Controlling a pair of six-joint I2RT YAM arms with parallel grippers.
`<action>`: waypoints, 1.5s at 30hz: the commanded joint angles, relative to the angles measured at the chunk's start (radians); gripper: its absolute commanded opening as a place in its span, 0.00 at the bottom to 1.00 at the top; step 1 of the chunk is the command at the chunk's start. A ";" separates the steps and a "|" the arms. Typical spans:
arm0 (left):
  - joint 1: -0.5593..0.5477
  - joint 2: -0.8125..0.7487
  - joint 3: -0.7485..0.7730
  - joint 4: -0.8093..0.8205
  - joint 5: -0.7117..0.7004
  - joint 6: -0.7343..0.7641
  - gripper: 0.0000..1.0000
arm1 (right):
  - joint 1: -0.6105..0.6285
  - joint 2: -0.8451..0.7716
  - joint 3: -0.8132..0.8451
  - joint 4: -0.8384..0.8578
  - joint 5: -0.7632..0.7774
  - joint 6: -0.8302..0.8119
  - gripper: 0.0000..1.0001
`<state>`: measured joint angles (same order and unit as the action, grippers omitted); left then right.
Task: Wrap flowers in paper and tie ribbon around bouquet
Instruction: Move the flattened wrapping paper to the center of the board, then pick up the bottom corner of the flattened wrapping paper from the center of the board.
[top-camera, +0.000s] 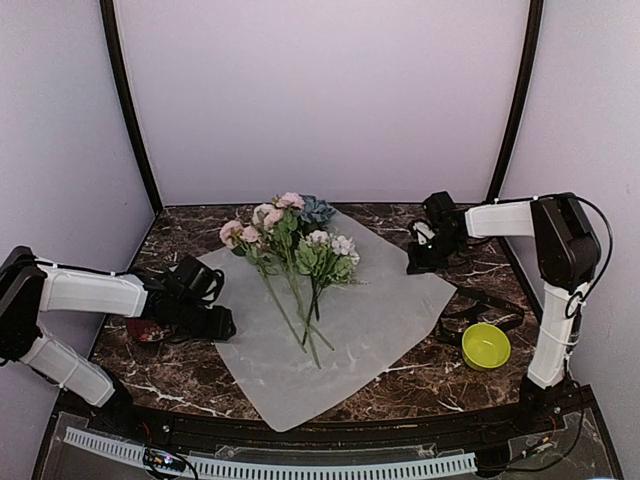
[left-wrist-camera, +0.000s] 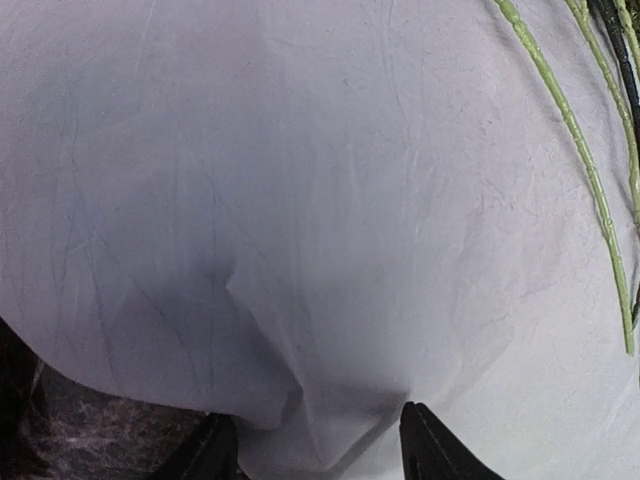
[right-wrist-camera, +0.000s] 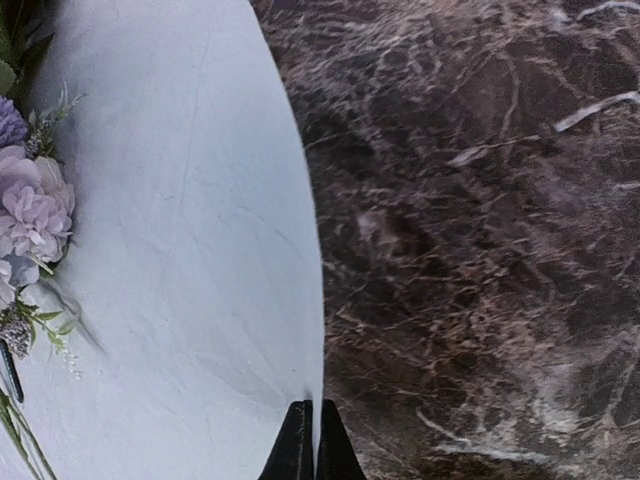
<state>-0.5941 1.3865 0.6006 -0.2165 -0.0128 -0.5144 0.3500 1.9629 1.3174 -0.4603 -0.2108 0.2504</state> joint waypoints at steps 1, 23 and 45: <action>-0.009 0.023 0.079 -0.043 0.001 0.097 0.58 | -0.025 -0.047 0.020 0.041 0.067 0.016 0.00; -0.624 -0.031 0.110 -0.074 0.419 1.160 0.71 | -0.028 -0.016 0.078 -0.029 0.077 -0.030 0.00; -0.625 0.175 0.084 0.038 0.138 1.343 0.52 | -0.026 -0.054 0.020 -0.007 0.081 -0.035 0.00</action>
<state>-1.2194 1.5459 0.7235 -0.1646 0.1482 0.8055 0.3233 1.9480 1.3422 -0.4694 -0.1551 0.2279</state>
